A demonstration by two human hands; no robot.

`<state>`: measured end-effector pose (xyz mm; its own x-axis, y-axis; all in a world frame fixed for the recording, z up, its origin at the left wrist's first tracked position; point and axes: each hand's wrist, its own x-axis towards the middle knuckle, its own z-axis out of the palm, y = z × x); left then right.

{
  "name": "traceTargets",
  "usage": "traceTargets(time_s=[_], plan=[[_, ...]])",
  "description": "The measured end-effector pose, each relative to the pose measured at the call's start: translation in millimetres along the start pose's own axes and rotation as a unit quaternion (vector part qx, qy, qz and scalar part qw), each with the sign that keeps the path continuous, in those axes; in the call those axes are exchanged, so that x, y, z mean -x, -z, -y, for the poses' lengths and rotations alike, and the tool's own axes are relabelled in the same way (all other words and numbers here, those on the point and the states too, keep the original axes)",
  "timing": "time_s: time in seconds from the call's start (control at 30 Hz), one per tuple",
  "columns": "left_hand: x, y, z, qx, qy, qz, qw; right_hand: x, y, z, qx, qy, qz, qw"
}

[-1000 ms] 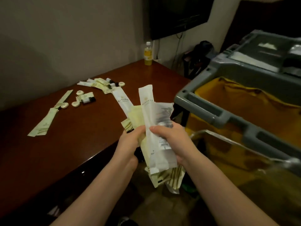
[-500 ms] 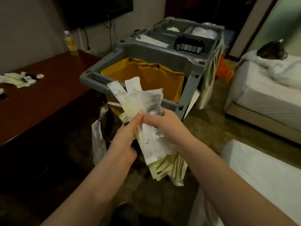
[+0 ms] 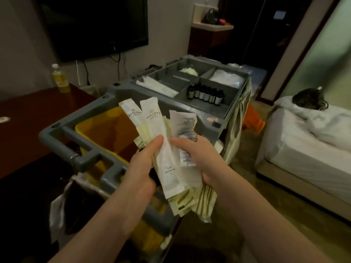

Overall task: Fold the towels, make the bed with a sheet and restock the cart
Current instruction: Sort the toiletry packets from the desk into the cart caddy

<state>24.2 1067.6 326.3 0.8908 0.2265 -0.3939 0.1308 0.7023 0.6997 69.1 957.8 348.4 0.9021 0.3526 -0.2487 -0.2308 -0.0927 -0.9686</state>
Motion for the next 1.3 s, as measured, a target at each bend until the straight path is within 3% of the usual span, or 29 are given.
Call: traceTargets(time_s=[0.2, 0.33, 0.53, 0.67, 0.9, 1.0, 1.07, 1.17, 1.3], plan=[[-76.2, -65.3, -8.3, 0.004, -0.002, -0.025, 1.0, -80.9, 63.7, 39.5, -0.036, -0.028, -0.053, 0.998], [-125.3, -74.9, -25.5, 0.031, -0.018, -0.093, 0.995, -146.0, 80.2, 63.6, -0.086, -0.062, -0.072, 0.992], [-187.1, -94.5, -26.8, 0.048, -0.066, -0.198, 0.977, -280.0, 115.4, 92.1, -0.085, -0.052, 0.003, 0.995], [-241.7, -143.1, -20.4, 0.094, -0.114, -0.296, 0.944, -392.1, 162.0, 109.6, 0.032, -0.033, 0.069, 0.997], [-318.0, -217.3, -42.6, 0.109, -0.166, -0.341, 0.919, -542.2, 227.9, 123.1, 0.012, -0.076, 0.142, 0.987], [-338.8, -218.5, -49.1, 0.112, -0.187, -0.344, 0.913, -585.4, 215.3, 127.7, 0.094, -0.054, 0.165, 0.98], [-351.9, -219.1, -50.6, 0.116, -0.171, -0.337, 0.918, -608.7, 202.2, 133.7, 0.213, 0.029, 0.17, 0.962], [-372.8, -217.9, -51.0, 0.125, -0.137, -0.325, 0.927, -632.9, 183.0, 139.7, 0.373, 0.14, 0.162, 0.903], [-384.7, -211.9, -51.7, 0.146, -0.143, -0.316, 0.927, -655.0, 173.8, 127.3, 0.556, 0.272, 0.123, 0.776]])
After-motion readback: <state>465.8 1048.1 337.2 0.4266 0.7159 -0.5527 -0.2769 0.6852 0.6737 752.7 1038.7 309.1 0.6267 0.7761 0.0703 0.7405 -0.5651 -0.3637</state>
